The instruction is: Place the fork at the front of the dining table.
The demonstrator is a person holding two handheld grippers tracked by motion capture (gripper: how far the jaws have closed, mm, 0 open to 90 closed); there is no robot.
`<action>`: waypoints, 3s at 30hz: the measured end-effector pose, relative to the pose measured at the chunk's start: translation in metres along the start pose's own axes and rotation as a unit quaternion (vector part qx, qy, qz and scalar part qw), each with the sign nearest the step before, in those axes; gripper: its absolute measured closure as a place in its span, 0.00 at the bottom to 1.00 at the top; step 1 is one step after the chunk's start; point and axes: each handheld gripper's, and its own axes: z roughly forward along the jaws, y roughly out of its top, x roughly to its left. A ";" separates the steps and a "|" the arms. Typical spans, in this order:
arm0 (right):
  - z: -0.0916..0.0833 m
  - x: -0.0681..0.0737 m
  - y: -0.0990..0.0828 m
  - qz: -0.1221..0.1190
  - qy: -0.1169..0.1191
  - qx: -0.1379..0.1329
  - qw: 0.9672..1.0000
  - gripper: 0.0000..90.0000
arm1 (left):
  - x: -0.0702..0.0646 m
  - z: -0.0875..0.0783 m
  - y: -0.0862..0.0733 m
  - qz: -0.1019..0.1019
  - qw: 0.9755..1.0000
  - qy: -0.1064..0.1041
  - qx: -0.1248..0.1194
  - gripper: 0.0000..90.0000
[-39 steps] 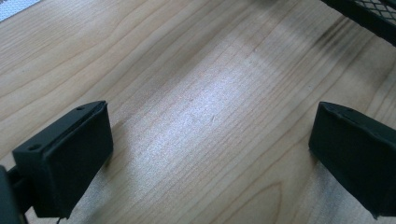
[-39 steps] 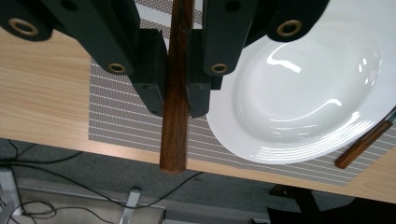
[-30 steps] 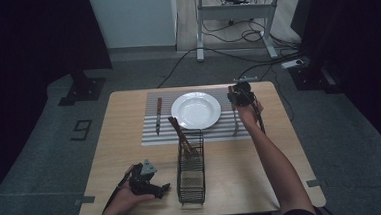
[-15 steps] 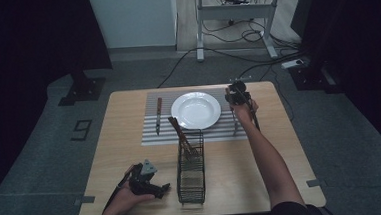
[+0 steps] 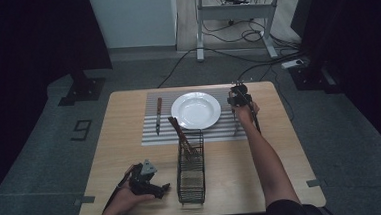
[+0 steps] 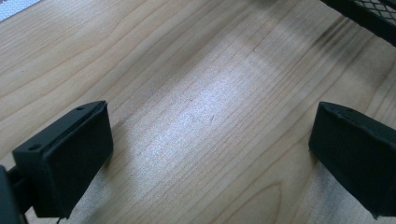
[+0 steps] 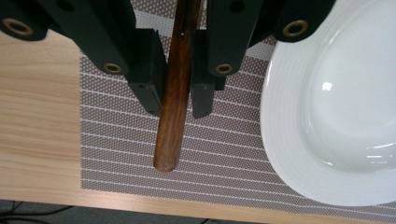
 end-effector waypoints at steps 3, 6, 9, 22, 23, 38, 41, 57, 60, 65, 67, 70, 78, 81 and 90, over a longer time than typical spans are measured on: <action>0.003 0.002 -0.002 0.002 0.001 0.002 1.000 0.86 | 0.000 0.000 0.000 0.000 1.000 0.000 0.000 0.00; 0.008 0.003 -0.004 0.004 0.000 0.006 1.000 0.86 | 0.000 0.000 0.000 0.000 1.000 0.000 0.000 0.00; 0.014 0.004 -0.007 0.005 -0.003 0.011 1.000 0.86 | 0.000 0.000 0.000 0.000 1.000 0.000 0.000 0.00; 0.031 0.014 -0.017 -0.019 -0.031 0.026 0.999 0.85 | 0.000 0.000 0.000 0.001 1.000 0.000 0.000 0.00; 0.031 0.015 -0.017 -0.020 -0.034 0.023 0.999 0.85 | 0.000 0.000 0.000 0.001 1.000 -0.001 0.000 0.00; 0.016 0.016 -0.019 -0.009 -0.022 -0.016 1.000 0.69 | 0.000 0.000 0.000 0.002 1.000 -0.002 0.000 0.00; 0.005 0.014 -0.018 -0.011 -0.008 -0.023 1.000 0.63 | -0.001 0.000 -0.001 0.002 1.000 -0.003 0.000 0.00; -0.015 0.014 -0.049 -0.027 0.005 0.013 1.000 0.71 | -0.001 0.000 -0.001 0.003 1.000 -0.004 0.000 0.00; -0.009 0.013 -0.053 -0.026 0.003 0.031 0.999 0.79 | -0.001 0.000 -0.001 0.003 1.000 -0.004 0.000 0.00; -0.005 0.012 -0.053 -0.013 0.001 0.025 1.000 0.87 | -0.001 0.000 -0.001 0.003 1.000 -0.004 0.000 0.00; -0.003 0.011 -0.051 -0.002 0.003 0.022 1.000 0.88 | -0.001 0.000 -0.001 0.003 1.000 -0.004 0.000 0.00; 0.002 0.009 -0.044 0.005 -0.005 0.026 1.000 0.89 | -0.001 0.000 -0.001 0.003 1.000 -0.004 0.000 0.00; 0.020 0.011 -0.029 0.012 0.003 0.019 1.000 0.90 | -0.001 0.000 -0.001 0.003 1.000 -0.005 0.000 0.00; 0.021 0.011 -0.028 0.011 0.006 0.021 1.000 0.89 | -0.001 0.000 -0.001 0.003 1.000 -0.005 0.000 0.00; 0.019 0.007 -0.027 0.013 0.006 0.018 1.000 0.85 | -0.001 0.000 -0.001 0.003 1.000 -0.004 0.000 0.00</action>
